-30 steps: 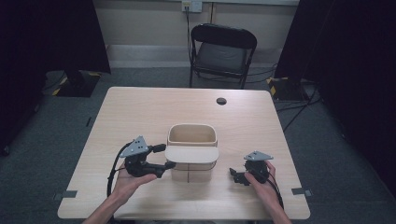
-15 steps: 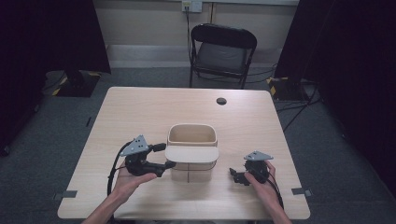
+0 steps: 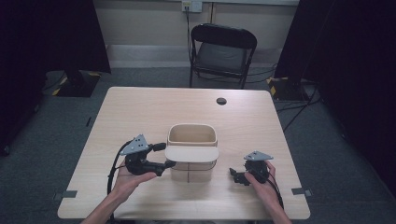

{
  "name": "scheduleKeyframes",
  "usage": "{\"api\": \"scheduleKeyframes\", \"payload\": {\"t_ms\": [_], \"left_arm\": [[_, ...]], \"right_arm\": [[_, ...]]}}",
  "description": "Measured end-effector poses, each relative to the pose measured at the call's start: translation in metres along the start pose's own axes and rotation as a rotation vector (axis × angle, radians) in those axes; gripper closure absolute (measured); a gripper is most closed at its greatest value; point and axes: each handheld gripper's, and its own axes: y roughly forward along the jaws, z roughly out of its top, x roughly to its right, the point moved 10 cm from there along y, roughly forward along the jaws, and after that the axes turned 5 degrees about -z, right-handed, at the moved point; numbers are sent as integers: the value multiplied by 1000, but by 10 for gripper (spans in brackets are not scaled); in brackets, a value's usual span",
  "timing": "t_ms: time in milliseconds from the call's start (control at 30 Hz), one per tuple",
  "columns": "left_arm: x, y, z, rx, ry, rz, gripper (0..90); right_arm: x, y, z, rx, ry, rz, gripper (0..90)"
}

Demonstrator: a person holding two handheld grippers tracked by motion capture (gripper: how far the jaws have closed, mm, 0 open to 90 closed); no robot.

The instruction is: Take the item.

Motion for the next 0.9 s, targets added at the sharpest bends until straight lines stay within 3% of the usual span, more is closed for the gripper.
{"api": "scheduleKeyframes", "payload": {"t_ms": [900], "left_arm": [[-2,0,9,18,2,5,253]], "right_arm": [[0,0,0,0,-1,0,116]]}}
